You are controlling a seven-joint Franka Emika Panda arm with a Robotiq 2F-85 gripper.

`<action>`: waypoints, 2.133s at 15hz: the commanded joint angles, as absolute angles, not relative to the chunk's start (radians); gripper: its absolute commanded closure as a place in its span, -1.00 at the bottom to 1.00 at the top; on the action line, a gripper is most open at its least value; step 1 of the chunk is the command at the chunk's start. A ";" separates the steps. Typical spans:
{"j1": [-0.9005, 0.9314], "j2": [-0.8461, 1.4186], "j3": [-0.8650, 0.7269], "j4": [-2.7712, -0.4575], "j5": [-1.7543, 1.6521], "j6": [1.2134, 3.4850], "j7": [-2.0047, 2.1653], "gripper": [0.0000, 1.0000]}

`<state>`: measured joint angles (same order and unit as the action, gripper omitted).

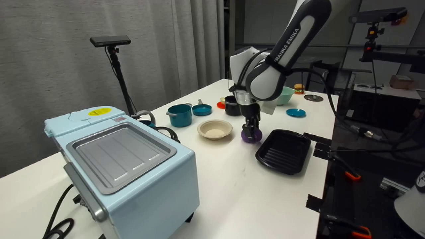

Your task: Pick up the purple toy from the table, put it in the bowl, put it back on the table and then put it back in the bowl.

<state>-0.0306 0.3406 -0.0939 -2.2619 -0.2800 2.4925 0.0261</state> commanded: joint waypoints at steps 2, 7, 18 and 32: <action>-0.032 0.244 -0.083 -2.314 -0.262 2.473 -0.010 -0.99; -0.048 0.126 -0.066 -2.357 -0.203 2.438 -0.083 -1.00; -0.043 0.073 -0.071 -2.346 -0.160 2.390 -0.139 -1.00; -0.008 0.313 -0.082 -2.235 -0.296 2.463 -0.009 -1.00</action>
<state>-0.0260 0.2511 -0.0791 -2.2878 -0.2622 2.4572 -0.0591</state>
